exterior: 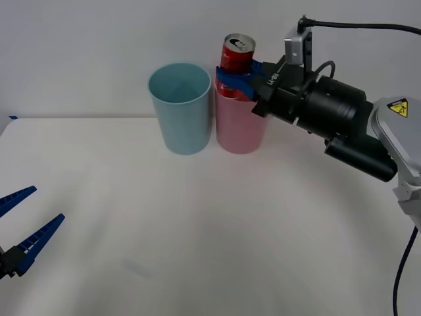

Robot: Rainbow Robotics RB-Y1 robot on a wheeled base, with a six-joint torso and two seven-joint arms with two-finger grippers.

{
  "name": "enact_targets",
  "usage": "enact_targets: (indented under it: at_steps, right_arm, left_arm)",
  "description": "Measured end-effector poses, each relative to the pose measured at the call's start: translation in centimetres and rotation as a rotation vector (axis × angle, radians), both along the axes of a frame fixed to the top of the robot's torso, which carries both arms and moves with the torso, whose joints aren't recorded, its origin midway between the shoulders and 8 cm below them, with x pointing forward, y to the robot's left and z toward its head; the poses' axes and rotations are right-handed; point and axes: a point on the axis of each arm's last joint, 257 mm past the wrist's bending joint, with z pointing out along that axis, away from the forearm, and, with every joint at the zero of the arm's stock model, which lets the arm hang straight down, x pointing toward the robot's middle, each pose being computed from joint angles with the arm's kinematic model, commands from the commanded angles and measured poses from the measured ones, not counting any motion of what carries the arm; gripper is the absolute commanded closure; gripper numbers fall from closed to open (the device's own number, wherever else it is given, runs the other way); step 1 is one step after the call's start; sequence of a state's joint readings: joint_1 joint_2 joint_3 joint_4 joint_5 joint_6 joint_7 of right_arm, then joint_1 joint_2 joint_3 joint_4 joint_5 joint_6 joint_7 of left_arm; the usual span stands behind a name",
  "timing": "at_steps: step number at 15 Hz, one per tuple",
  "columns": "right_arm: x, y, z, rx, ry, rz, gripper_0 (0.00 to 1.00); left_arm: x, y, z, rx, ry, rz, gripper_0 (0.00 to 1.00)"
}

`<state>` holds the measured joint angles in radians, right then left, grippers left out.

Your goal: Grasp the object on the table and drop it into the matching bin: aluminum can to the light blue bin, PET bottle to the pink bin.

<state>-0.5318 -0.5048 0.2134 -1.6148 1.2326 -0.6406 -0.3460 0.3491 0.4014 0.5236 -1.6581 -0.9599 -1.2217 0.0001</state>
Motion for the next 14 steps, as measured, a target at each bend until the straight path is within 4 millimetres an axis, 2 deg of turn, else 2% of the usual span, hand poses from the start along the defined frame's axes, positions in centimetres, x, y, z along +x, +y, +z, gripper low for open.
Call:
enact_targets:
  at_steps: [8,14]
  right_arm:
    - [9.4,5.3,1.0,-0.008,0.035,-0.125,1.00]
    - [13.3,8.5,0.4,-0.008,0.063,-0.240,1.00]
  left_arm:
    - [0.0,0.0,0.0,0.000,0.000,0.000,0.00]
    - [0.0,0.0,0.0,0.000,0.000,0.000,0.00]
